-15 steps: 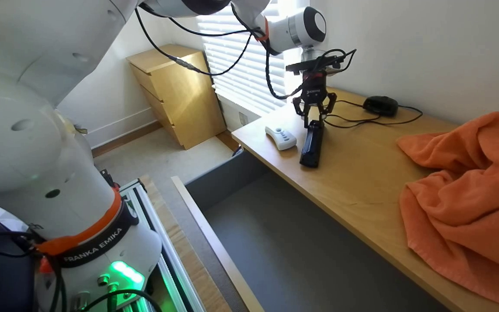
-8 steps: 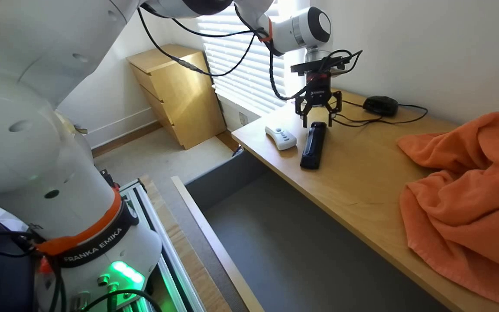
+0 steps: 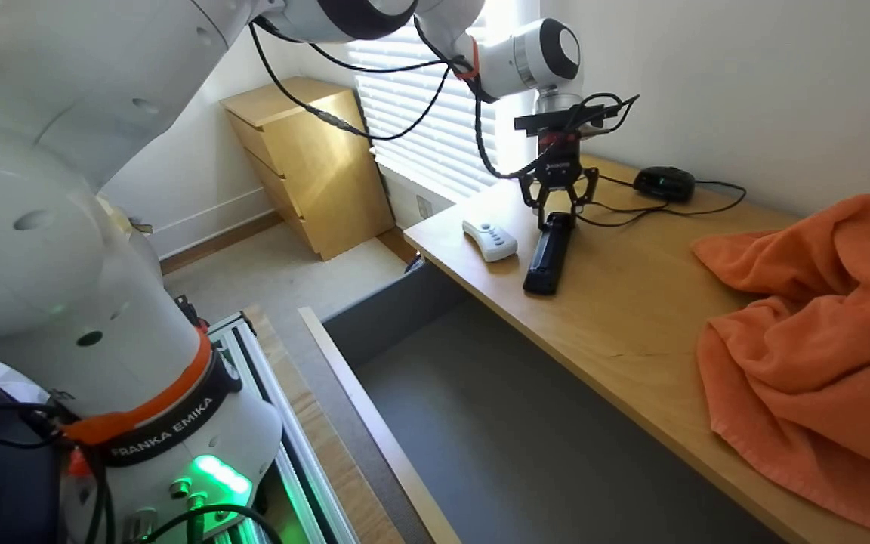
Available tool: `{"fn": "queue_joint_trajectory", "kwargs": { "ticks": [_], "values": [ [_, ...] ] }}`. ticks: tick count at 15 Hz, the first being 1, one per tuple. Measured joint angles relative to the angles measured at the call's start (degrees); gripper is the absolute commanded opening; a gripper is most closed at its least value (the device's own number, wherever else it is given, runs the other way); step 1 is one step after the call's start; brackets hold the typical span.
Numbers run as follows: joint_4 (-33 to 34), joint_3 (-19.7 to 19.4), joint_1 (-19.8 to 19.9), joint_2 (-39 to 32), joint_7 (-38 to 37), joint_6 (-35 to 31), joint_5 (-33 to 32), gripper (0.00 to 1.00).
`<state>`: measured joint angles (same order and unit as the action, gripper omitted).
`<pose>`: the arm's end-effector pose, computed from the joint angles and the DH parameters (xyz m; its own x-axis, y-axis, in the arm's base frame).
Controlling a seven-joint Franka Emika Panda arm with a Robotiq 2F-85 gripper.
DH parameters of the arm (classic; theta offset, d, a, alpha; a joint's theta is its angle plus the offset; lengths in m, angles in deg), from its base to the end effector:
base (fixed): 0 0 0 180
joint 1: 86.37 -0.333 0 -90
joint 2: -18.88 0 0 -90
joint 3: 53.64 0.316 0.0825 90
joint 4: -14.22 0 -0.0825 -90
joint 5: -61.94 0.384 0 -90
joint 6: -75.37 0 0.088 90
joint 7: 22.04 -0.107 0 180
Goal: Turn the remote
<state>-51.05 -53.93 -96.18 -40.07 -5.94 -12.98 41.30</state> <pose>0.6866 0.0769 0.1453 0.6729 0.3651 -0.6434 0.5608 -0.8189 0.1219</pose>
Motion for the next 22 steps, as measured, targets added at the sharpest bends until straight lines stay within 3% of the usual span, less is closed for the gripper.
{"fn": "queue_joint_trajectory", "kwargs": {
  "ticks": [6, 10, 22],
  "values": [
    [1.0, 0.0, 0.2, -0.5, 2.1, 0.0, 0.0, 0.3],
    [-1.8, -0.2, 1.3, 2.2, 1.9, -5.3, 0.0, 0.3],
    [-30.7, -0.4, 4.3, 25.5, -8.3, -30.0, 0.0, 0.3]
  ]
}}
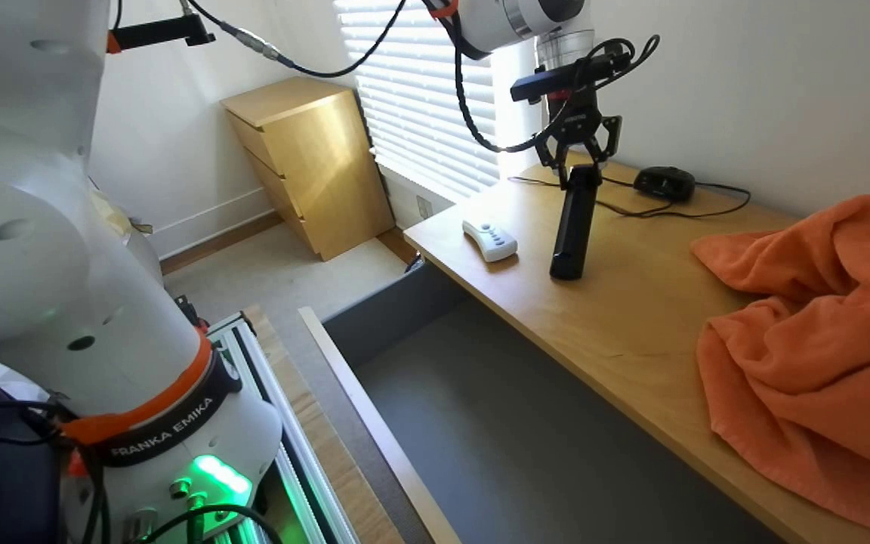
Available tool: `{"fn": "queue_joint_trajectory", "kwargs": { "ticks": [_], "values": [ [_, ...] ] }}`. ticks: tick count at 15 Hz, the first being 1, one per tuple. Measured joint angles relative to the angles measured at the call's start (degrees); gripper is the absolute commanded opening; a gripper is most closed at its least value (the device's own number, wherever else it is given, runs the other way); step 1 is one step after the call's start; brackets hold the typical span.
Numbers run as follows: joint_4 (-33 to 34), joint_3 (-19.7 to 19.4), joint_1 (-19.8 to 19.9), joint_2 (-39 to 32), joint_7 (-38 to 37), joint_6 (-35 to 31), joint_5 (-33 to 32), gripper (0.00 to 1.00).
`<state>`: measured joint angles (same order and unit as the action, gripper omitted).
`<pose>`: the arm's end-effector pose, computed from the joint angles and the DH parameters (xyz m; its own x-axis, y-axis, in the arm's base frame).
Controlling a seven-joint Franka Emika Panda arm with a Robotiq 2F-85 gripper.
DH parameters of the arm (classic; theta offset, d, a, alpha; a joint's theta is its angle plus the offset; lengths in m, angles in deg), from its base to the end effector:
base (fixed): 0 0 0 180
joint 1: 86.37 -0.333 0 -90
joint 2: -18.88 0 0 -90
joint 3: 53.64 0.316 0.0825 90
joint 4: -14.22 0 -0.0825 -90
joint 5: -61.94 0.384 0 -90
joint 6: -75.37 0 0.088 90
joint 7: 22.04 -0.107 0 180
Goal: Turn the remote
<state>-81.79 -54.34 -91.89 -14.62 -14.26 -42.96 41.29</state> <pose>0.6589 0.0378 0.2510 0.8940 0.3691 -0.2542 0.4288 -0.8692 0.2463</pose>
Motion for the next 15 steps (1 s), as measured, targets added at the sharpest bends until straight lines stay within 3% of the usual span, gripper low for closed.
{"fn": "queue_joint_trajectory", "kwargs": {
  "ticks": [8, 15],
  "values": [
    [-16.3, -1.6, -0.1, 11.7, -14.5, -12.3, 0.0, 0.3],
    [-23.7, -4.4, -1.2, 17.6, -33.1, -18.2, -4.3, 0.3]
  ]
}}
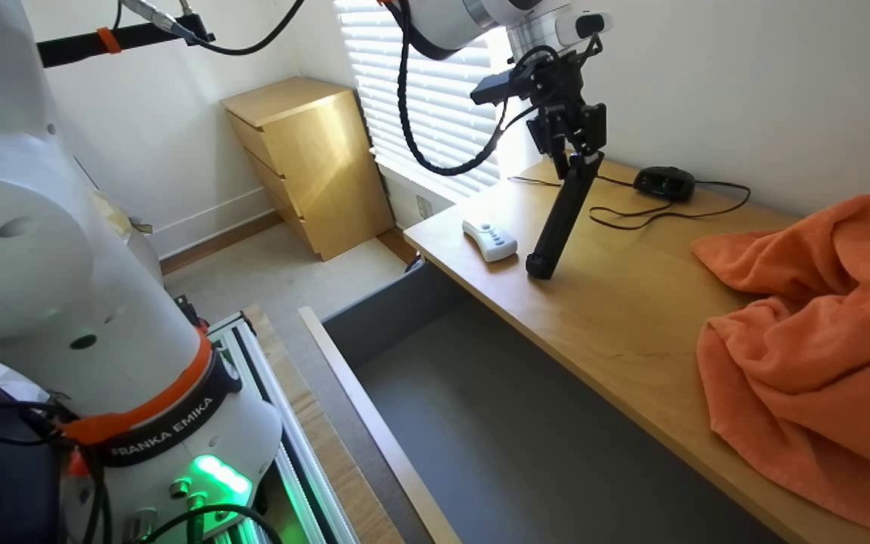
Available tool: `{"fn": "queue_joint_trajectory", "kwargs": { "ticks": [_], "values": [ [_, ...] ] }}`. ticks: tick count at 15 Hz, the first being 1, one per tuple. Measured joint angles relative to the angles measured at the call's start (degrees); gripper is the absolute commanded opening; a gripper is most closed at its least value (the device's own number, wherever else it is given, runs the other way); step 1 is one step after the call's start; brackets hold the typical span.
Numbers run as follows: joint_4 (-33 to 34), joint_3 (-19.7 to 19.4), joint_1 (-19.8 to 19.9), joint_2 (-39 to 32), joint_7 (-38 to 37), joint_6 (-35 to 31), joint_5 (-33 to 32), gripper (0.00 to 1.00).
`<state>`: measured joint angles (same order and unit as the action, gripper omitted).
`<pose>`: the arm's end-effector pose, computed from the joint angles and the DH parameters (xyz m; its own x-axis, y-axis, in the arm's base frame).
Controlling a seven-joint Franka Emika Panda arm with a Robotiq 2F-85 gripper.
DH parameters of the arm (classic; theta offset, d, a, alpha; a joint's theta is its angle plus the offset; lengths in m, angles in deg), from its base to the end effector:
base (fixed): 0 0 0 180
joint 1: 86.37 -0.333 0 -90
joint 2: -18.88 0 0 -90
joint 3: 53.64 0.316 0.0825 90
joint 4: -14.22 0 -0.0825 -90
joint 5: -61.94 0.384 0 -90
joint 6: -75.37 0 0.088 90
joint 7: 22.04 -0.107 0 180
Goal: Turn the remote
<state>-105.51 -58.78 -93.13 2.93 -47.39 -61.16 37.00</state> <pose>0.5836 0.0134 0.2928 0.9919 -0.0778 0.1006 -0.1051 -0.9471 0.3033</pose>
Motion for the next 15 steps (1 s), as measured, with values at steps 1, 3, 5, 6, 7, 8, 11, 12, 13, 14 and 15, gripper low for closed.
{"fn": "queue_joint_trajectory", "kwargs": {
  "ticks": [1, 3, 5, 6, 7, 8, 11, 12, 13, 14, 15],
  "values": [
    [-0.5, -0.5, -0.4, 0.6, -3.6, 0.0, -1.8, 0.3],
    [-1.0, -1.6, -1.2, 1.4, -11.8, 0.0, -6.0, 0.3],
    [-1.0, -2.2, -1.8, 1.8, -20.2, 0.2, -10.3, 0.3],
    [-1.0, -2.3, -1.9, 1.9, -24.3, 0.5, -12.3, 0.3],
    [-1.0, -2.3, -2.0, 1.9, -28.4, 1.0, -14.2, 0.3],
    [-1.0, -2.3, -2.1, 1.9, -32.4, 1.6, -16.0, 0.3],
    [-0.9, -2.1, -2.2, 1.9, -43.7, 4.7, -20.4, 0.3],
    [-0.8, -2.0, -2.3, 1.9, -47.2, 6.2, -21.5, 0.3],
    [-0.7, -1.8, -2.3, 1.9, -50.5, 7.9, -22.5, 0.3],
    [-0.5, -1.5, -2.3, 1.9, -53.6, 9.6, -23.4, 0.3],
    [-0.4, -1.1, -2.3, 1.9, -56.7, 11.6, -24.4, 0.3]
  ]
}}
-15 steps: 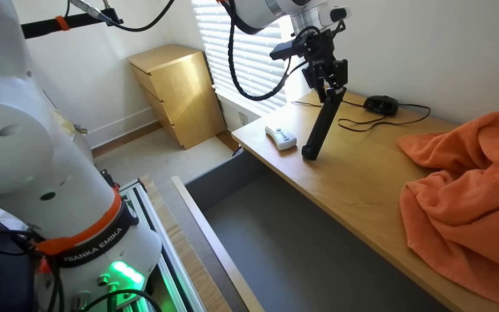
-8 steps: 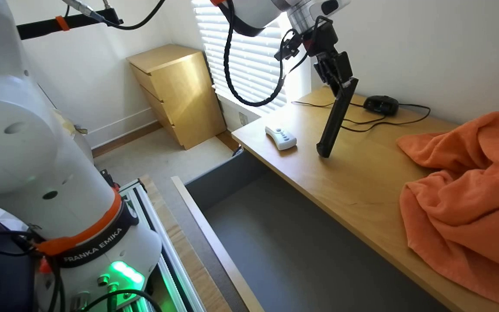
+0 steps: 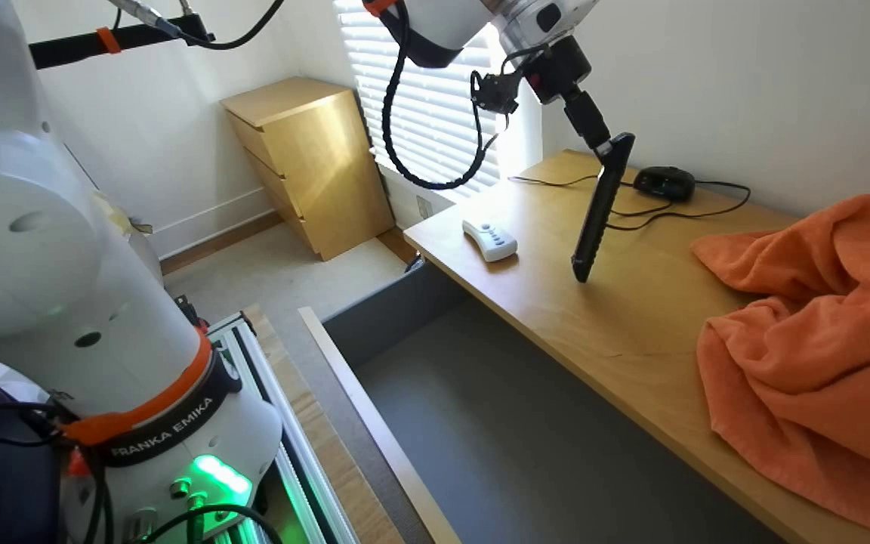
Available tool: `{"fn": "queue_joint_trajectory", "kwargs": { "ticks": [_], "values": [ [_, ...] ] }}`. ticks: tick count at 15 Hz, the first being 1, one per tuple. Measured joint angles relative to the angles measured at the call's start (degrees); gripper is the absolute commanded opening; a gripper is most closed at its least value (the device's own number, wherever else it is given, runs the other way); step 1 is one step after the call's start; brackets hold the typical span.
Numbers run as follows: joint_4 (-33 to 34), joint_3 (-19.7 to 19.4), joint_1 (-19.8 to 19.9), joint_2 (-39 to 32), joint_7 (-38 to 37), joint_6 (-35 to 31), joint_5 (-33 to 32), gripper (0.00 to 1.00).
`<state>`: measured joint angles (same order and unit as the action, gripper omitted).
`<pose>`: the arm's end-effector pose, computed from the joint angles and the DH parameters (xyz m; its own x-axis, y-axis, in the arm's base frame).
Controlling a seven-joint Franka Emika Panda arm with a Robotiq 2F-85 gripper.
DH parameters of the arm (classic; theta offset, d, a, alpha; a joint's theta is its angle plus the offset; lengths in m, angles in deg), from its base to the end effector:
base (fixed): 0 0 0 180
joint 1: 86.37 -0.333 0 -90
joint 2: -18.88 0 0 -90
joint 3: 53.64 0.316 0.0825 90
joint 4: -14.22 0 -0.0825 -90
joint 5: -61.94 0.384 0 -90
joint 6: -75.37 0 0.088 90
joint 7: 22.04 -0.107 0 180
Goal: Turn the remote
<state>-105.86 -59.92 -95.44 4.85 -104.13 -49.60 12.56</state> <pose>0.5695 0.0005 0.3028 0.6681 -0.5376 0.5144 -0.7403 -0.5496 0.3872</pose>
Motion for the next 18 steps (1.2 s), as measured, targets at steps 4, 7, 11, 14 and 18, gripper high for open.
{"fn": "queue_joint_trajectory", "kwargs": {
  "ticks": [4, 7, 11, 14, 18],
  "values": [
    [1.1, 1.3, 0.1, -0.7, -10.4, 5.6, -0.9, 0.3],
    [2.4, 1.7, 0.4, -2.1, -15.7, 5.9, -0.9, 0.55],
    [4.1, 2.0, 0.8, -3.7, -16.4, 5.9, -0.9, 0.55],
    [4.2, 2.0, 0.8, -3.8, -16.4, 5.9, -0.9, 0.3],
    [4.9, 2.1, 0.8, -4.3, -21.3, 6.8, -2.5, 0.3]
  ]
}}
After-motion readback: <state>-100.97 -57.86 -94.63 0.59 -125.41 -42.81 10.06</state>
